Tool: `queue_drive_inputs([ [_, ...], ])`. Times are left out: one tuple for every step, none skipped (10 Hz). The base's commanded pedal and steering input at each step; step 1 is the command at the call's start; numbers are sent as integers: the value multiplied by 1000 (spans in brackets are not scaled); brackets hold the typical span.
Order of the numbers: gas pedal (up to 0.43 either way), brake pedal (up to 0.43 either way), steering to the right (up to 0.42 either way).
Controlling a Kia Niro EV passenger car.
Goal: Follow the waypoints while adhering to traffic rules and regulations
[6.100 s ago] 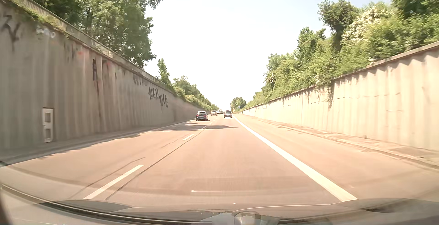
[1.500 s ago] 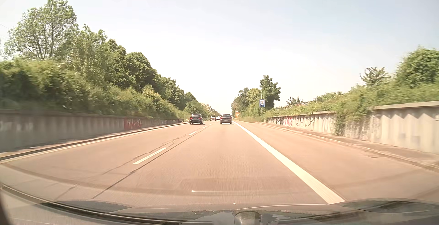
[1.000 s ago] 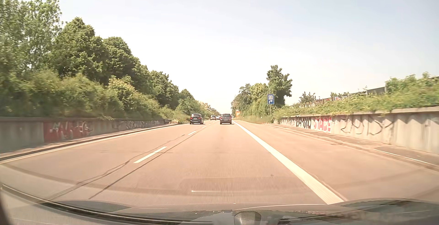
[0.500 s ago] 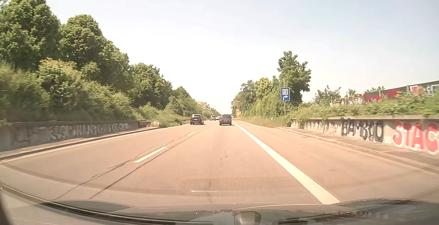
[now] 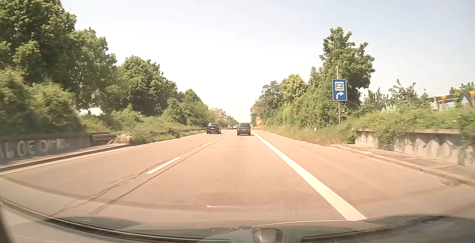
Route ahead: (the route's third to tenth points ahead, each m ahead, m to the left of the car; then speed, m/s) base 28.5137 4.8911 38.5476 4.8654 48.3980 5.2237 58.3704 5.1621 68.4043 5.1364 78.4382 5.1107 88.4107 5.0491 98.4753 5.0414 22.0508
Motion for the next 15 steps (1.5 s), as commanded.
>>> queue_drive_inputs([
  [67, 0, -1],
  [67, 0, -1],
  [67, 0, -1],
  [67, 0, -1],
  [67, 0, -1],
  [67, 0, -1],
  [67, 0, -1],
  [67, 0, -2],
  [67, 0, -2],
  [67, 0, -2],
  [67, 0, -2],
  [79, 0, -2],
  [79, 0, -2],
  [79, 0, -2],
  [79, 0, -2],
])
